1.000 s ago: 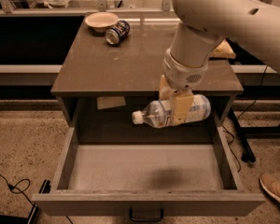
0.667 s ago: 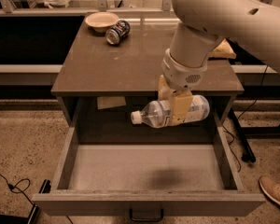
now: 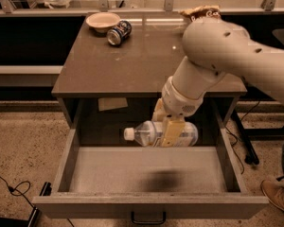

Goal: Place blue plastic bottle into top drawer

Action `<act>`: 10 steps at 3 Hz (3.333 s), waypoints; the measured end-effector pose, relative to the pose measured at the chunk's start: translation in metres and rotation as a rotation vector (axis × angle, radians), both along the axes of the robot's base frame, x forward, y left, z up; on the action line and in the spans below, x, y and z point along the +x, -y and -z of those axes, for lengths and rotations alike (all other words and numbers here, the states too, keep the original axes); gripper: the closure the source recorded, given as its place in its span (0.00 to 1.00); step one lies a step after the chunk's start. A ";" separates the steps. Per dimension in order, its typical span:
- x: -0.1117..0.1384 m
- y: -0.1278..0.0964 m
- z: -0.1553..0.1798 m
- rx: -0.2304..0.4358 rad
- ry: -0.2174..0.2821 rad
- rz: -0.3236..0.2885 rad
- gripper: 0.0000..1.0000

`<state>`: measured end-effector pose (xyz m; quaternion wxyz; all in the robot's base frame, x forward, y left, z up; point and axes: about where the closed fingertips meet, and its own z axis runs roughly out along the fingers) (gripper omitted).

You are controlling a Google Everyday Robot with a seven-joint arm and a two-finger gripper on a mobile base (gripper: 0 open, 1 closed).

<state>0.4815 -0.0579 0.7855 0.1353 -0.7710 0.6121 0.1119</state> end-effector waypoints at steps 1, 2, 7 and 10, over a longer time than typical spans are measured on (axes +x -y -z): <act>-0.012 -0.033 0.047 0.086 -0.006 0.020 1.00; -0.018 -0.047 0.063 0.123 -0.009 0.019 1.00; -0.009 -0.082 0.165 -0.034 0.057 -0.040 0.58; -0.009 -0.086 0.167 -0.047 0.060 -0.041 0.00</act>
Offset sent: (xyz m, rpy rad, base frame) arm -0.0226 0.0631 -0.0833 0.1719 0.0150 -0.0210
